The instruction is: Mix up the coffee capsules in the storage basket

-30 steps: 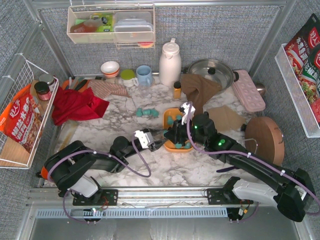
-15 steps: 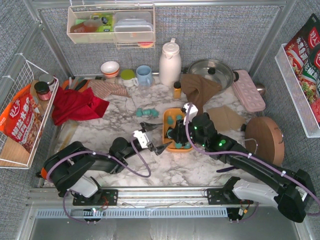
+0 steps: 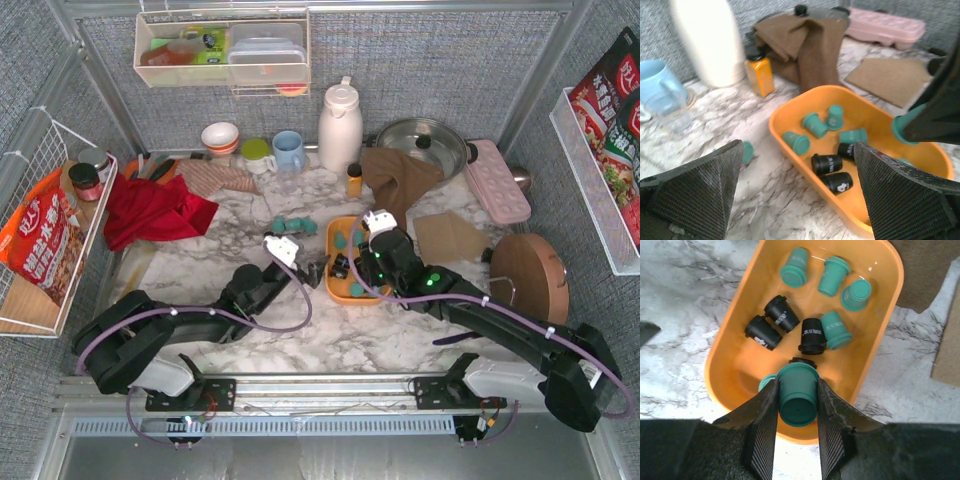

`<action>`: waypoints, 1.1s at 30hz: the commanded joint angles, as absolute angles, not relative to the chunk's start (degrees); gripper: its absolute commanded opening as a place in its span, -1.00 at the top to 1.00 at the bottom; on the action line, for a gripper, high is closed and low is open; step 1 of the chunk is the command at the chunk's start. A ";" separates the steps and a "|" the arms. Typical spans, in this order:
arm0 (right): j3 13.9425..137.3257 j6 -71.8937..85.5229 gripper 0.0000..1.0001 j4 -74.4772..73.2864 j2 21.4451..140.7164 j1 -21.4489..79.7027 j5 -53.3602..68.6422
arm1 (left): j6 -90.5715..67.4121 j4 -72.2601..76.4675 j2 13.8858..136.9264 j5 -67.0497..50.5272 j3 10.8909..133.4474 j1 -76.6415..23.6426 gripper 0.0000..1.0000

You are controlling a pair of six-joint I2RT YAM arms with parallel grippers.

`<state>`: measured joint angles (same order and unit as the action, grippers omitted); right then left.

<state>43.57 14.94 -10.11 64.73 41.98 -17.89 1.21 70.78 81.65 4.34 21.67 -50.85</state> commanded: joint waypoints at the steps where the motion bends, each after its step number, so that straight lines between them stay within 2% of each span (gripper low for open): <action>1: 43.47 12.82 0.67 -9.72 66.38 41.92 -22.17 | -1.23 64.52 81.31 15.64 22.84 -50.81 -0.98; 7: 43.38 9.47 0.67 -2.20 72.35 41.04 -21.07 | -2.90 62.83 81.15 24.92 23.15 -50.81 -0.98; 16: 48.14 8.35 0.65 6.21 85.46 38.70 -16.21 | -7.71 50.35 80.20 34.72 27.11 -50.76 -0.99; 18: 49.19 8.31 0.49 6.72 87.83 38.35 -16.21 | -7.73 49.38 80.16 35.36 27.41 -50.76 -0.99; 21: 50.44 7.94 0.13 7.00 89.81 37.74 -16.43 | -7.89 49.02 80.30 36.47 27.42 -50.63 -0.99; 28: 50.27 6.92 -0.25 6.18 87.82 37.24 -16.39 | -10.18 45.18 81.08 37.36 29.14 -49.72 -0.99; 33: 47.56 7.19 -0.30 6.48 83.39 37.12 -15.73 | -14.50 37.83 82.33 36.19 33.16 -47.64 -0.99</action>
<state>49.30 7.35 4.97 85.93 37.19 -16.38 -10.55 43.62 81.54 36.27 30.59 -48.95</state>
